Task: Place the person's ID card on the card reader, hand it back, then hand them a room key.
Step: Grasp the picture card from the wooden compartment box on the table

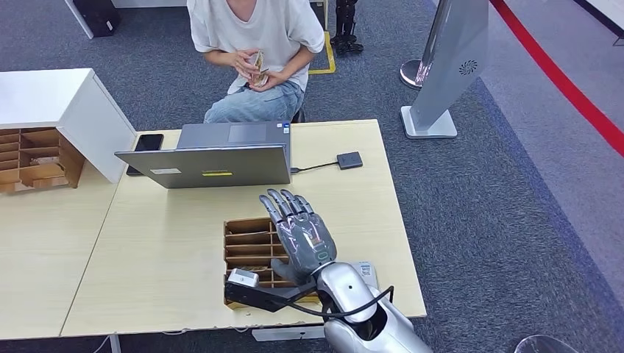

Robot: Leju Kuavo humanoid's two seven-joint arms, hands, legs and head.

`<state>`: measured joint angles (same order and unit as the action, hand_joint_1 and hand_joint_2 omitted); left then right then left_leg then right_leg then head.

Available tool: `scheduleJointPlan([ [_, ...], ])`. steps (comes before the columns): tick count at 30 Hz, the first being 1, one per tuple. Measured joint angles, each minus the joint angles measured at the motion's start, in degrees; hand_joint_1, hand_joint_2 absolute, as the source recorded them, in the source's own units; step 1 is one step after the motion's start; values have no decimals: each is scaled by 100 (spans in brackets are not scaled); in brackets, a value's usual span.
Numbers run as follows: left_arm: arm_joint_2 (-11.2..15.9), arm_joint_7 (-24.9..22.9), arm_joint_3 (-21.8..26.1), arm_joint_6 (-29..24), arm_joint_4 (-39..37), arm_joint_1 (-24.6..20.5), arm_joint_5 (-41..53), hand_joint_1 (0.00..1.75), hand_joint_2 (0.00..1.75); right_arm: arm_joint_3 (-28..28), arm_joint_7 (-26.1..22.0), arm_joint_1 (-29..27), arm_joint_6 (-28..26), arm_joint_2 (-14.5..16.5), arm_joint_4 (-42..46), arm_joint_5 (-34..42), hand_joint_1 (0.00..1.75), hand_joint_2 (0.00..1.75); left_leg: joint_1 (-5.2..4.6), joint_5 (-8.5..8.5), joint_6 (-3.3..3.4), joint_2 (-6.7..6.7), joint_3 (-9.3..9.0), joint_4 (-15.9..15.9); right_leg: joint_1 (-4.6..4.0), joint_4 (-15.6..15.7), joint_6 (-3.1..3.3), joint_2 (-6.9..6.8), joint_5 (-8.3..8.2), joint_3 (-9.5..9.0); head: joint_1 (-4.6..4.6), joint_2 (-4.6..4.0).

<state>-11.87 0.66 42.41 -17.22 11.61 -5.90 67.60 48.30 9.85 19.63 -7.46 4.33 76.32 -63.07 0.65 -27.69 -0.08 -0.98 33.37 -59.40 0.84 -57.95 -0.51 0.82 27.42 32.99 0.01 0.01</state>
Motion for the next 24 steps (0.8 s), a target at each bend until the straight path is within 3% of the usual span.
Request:
scheduleJointPlan([
  [24, -4, -34, -129, 9, 0, -11, 28, 0, 0, -9, 157, 109, -4, 86, -531, -51, 1, 175, 0, 0, 0, 0, 0, 0, 0, 0, 0, 0, 0, 0, -1, -1],
])
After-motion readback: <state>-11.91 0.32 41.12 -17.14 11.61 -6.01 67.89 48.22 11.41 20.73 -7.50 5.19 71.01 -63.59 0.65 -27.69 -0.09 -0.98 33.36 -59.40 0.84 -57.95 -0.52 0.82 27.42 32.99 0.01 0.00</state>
